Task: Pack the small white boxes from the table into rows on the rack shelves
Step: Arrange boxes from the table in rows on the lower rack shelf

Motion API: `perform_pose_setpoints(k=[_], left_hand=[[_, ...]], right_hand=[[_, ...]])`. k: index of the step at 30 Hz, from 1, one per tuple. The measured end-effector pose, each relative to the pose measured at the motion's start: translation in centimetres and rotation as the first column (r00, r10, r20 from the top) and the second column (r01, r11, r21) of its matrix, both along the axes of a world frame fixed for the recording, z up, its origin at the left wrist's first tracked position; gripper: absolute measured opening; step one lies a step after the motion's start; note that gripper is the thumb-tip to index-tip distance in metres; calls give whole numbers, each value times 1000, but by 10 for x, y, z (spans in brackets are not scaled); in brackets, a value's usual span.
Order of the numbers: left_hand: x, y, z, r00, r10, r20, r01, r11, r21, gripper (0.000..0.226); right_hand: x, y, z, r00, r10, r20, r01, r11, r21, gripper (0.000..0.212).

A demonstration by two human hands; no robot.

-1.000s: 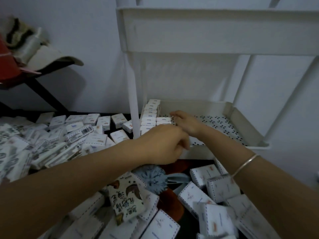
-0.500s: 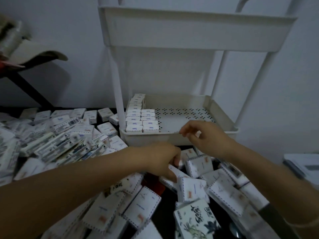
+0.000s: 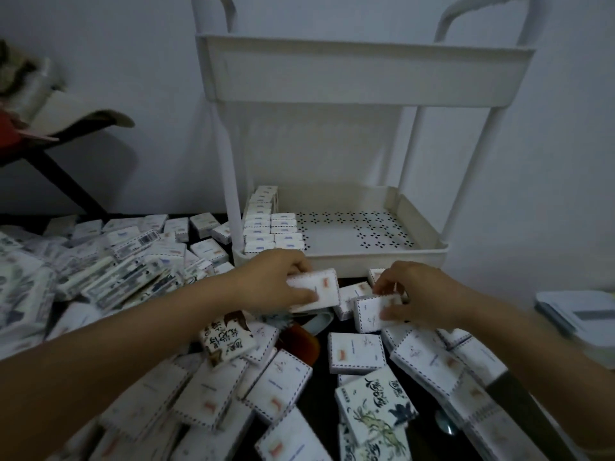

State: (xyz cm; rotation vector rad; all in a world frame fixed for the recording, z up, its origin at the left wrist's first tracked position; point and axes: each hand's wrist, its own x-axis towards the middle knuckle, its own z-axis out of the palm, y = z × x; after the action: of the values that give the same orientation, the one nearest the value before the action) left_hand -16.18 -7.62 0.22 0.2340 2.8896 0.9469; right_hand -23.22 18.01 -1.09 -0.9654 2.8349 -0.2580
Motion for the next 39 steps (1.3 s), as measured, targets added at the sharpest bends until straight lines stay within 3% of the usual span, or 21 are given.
perform_pose_setpoints(k=[3, 8, 11, 13, 18, 20, 22, 25, 30, 34, 37, 39], left_hand=[[6, -3, 5, 998, 8, 61, -19, 982, 190, 34], [8, -8, 12, 995, 26, 100, -53, 961, 271, 27], [4, -10, 18, 991, 82, 102, -111, 939, 327, 21], [-2, -11, 25, 985, 166, 42, -169, 912, 374, 17], [-40, -20, 47, 879, 441, -183, -322, 831, 454, 16], [-63, -22, 52, 848, 473, -238, -361, 846, 393, 23], [-85, -22, 55, 843, 454, -290, -369, 879, 304, 38], [-115, -25, 60, 855, 368, -367, -385, 922, 27, 45], [-151, -28, 62, 910, 349, -222, -402, 873, -275, 48], [-165, -28, 54, 940, 293, -174, -340, 852, -398, 47], [-168, -33, 50, 964, 242, -106, -262, 826, -499, 46], [-168, -35, 47, 975, 209, -74, -215, 803, -556, 45]], right_hand=[[1, 0, 7, 996, -2, 87, 14, 990, -138, 28], [4, -4, 16, 990, 45, 135, 9, 929, -371, 19], [5, -12, 15, 942, 54, 331, 147, 822, -551, 18], [4, -18, 16, 909, 68, 411, 231, 739, -633, 15], [-15, -36, 22, 923, -48, 382, 332, 600, -728, 17], [-24, -45, 23, 936, -55, 348, 313, 581, -751, 17], [-34, -56, 23, 943, -66, 325, 306, 549, -777, 4], [-51, -72, 23, 912, -73, 403, 390, 453, -801, 15], [-80, -88, 22, 820, -34, 571, 542, 367, -756, 23], [-100, -95, 17, 833, -86, 547, 530, 410, -742, 37], [-113, -98, 13, 893, -227, 389, 446, 566, -693, 39], [-121, -103, 12, 923, -225, 311, 382, 622, -684, 35]])
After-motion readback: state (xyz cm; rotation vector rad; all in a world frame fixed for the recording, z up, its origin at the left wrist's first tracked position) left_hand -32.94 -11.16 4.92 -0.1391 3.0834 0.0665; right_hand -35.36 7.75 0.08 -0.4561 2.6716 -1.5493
